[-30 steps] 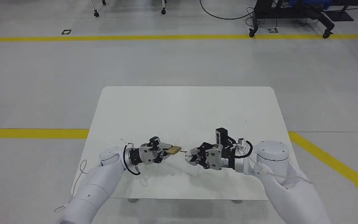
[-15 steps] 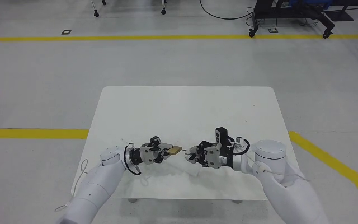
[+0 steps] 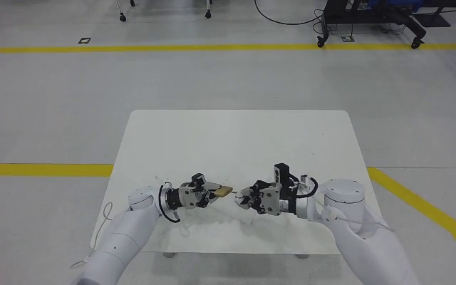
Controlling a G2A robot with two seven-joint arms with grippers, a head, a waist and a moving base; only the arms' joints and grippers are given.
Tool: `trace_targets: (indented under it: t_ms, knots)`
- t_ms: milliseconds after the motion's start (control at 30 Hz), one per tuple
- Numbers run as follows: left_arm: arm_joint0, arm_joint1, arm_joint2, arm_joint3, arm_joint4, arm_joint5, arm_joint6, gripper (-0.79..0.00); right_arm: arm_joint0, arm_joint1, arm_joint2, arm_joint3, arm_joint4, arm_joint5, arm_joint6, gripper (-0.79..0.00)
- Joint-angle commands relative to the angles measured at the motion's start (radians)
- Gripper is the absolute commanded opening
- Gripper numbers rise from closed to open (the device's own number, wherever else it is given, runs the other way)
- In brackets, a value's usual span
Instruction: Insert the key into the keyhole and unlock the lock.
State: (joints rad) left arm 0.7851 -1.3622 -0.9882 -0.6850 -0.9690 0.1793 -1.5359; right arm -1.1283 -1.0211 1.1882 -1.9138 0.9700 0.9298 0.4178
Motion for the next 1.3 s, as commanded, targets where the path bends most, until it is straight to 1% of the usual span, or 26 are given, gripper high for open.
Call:
trace_targets:
  t_ms: [0,767,1067,1267]
  knots:
    - [0.0,-0.001,0.0,-0.001,0.0,0.001,0.0,-0.785,0.002,0.0,-0.002,0.001,0.002,0.0,-0.003,-0.785]
    - [0.008,-0.001,-0.003,-0.016,0.008,-0.002,0.0,-0.785,0.019,-0.001,-0.019,0.012,0.013,0.011,-0.023,-0.785]
    - [0.014,0.003,-0.002,-0.028,0.005,0.0,0.0,-0.785,0.035,0.001,-0.019,0.028,0.019,0.03,0.006,-0.785]
    - [0.013,0.005,0.001,-0.027,0.011,-0.002,0.0,-0.785,0.045,0.004,-0.032,0.03,-0.01,0.041,0.012,-0.785]
